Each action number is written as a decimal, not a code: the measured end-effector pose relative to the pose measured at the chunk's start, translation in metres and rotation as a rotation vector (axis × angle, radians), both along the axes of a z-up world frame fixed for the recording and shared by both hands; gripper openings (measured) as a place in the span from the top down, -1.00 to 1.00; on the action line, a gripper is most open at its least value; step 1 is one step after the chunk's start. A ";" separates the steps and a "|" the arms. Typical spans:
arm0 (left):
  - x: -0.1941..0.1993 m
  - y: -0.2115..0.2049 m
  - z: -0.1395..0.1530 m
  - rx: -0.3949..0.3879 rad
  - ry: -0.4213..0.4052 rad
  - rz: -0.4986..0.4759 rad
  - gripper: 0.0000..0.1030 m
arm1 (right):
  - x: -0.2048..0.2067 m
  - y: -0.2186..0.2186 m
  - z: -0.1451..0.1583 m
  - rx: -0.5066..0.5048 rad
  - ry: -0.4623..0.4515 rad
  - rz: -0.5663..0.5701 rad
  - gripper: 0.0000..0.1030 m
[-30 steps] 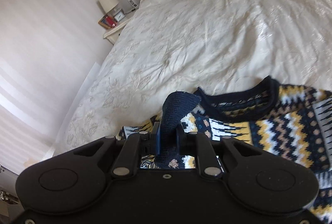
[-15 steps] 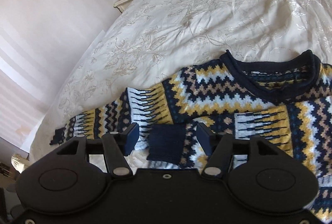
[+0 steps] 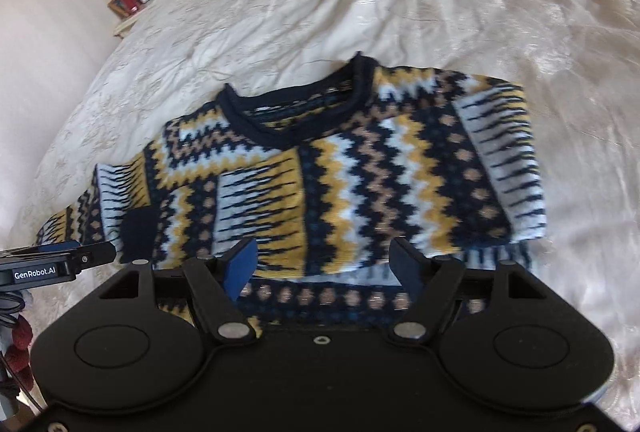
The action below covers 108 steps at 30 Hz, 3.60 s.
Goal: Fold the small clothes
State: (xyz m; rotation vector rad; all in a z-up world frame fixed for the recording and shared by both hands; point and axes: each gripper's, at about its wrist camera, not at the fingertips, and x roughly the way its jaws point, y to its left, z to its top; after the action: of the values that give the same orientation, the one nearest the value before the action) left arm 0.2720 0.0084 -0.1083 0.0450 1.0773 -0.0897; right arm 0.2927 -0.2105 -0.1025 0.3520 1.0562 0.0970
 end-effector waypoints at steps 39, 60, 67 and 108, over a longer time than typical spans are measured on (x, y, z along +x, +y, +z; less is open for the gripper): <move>0.043 0.009 -0.072 -0.002 0.105 0.065 -0.88 | 0.073 -0.112 -0.053 -0.093 0.097 -0.157 -0.09; -0.127 -0.008 -0.049 0.053 0.194 -0.012 -0.89 | -0.075 -0.031 -0.044 -0.052 0.207 0.059 -0.47; -0.145 -0.005 -0.055 0.051 0.155 0.051 -0.99 | -0.107 -0.026 -0.049 -0.115 0.195 0.141 -0.60; -0.109 0.144 0.002 -0.109 0.039 0.351 -0.70 | -0.110 0.011 -0.001 -0.156 -0.012 0.060 -0.96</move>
State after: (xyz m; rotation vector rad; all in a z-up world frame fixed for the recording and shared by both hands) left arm 0.1635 0.1522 -0.1064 -0.2445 1.1032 0.1680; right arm 0.1825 -0.1997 -0.1038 0.1786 1.0556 0.0699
